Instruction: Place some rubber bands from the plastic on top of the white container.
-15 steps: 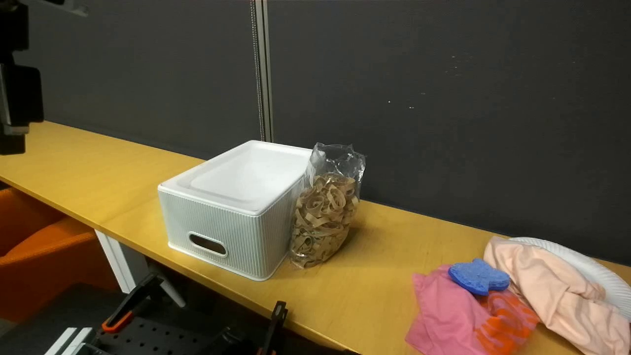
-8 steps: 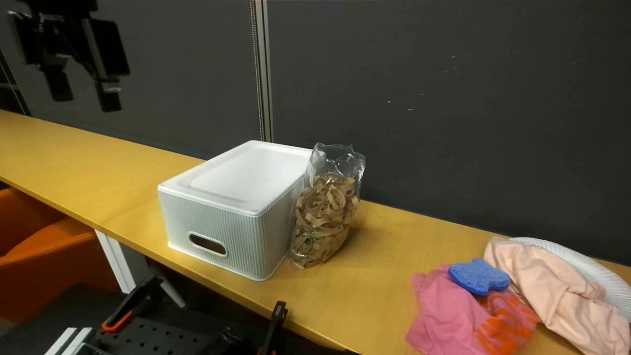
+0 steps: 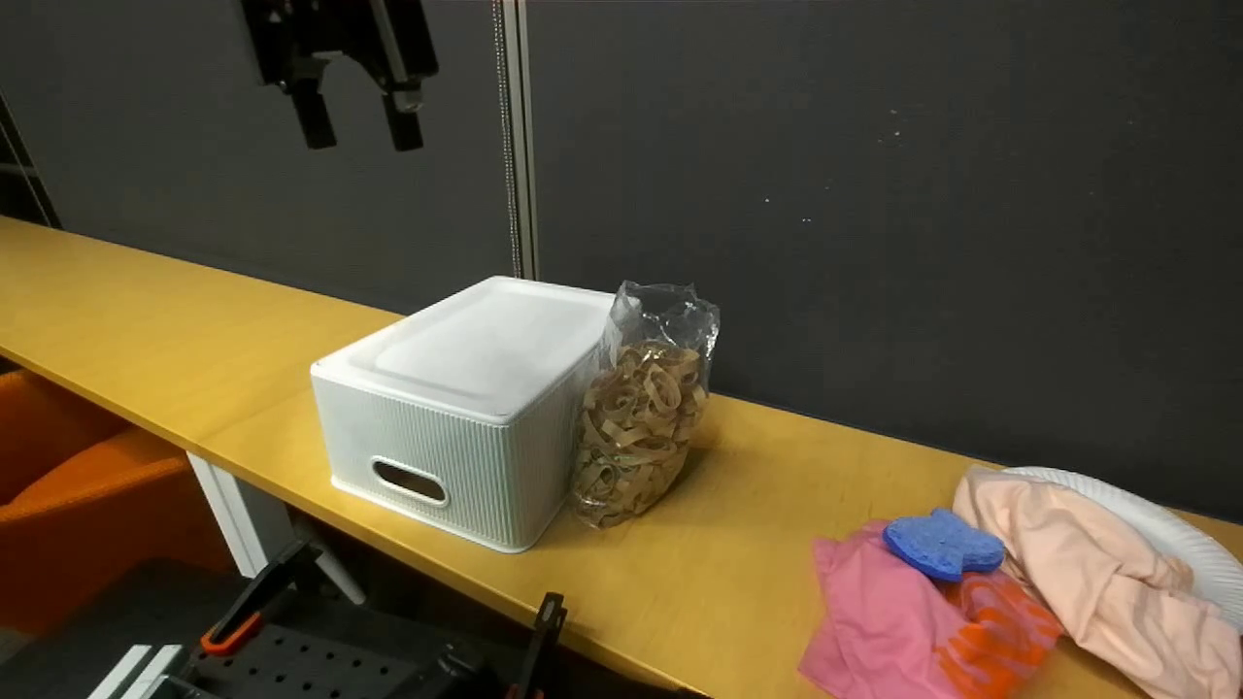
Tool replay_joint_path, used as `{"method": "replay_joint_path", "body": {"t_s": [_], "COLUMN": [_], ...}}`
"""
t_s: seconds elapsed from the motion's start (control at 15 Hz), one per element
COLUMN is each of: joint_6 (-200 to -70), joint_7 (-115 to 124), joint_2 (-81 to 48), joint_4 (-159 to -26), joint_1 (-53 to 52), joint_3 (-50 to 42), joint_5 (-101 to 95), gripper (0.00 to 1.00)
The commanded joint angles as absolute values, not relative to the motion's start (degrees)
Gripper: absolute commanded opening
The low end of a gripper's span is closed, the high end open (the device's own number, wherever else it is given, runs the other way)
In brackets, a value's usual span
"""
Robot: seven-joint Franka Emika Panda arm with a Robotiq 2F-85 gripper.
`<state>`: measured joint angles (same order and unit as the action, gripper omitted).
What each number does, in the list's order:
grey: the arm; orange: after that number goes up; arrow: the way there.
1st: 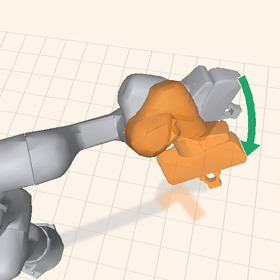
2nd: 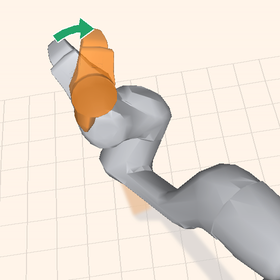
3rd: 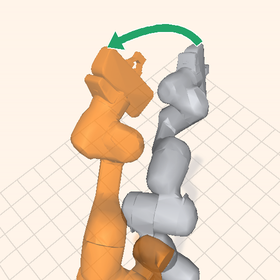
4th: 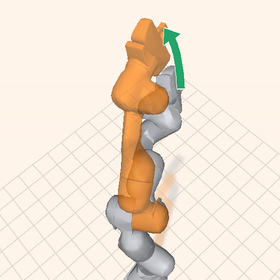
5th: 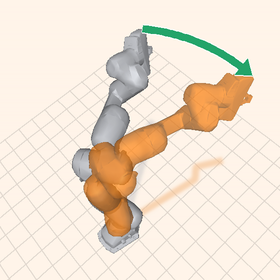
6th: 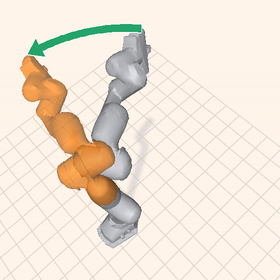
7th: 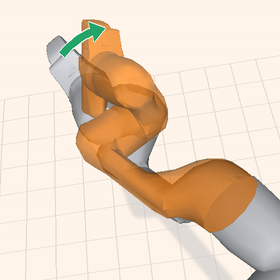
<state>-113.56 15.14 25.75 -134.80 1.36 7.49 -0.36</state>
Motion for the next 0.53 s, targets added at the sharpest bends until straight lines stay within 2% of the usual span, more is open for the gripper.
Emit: {"method": "replay_joint_path", "body": {"t_s": [0.0,0.47], "joint_6": [-114.5,-114.2], "joint_7": [15.7,15.1], "joint_2": [22.7,23.0], "joint_4": [-131.7,-132.7], "joint_1": [3.6,3.0], "joint_3": [5.4,4.0], "joint_5": [-4.4,-3.3], "gripper": [1.00,1.00]}}
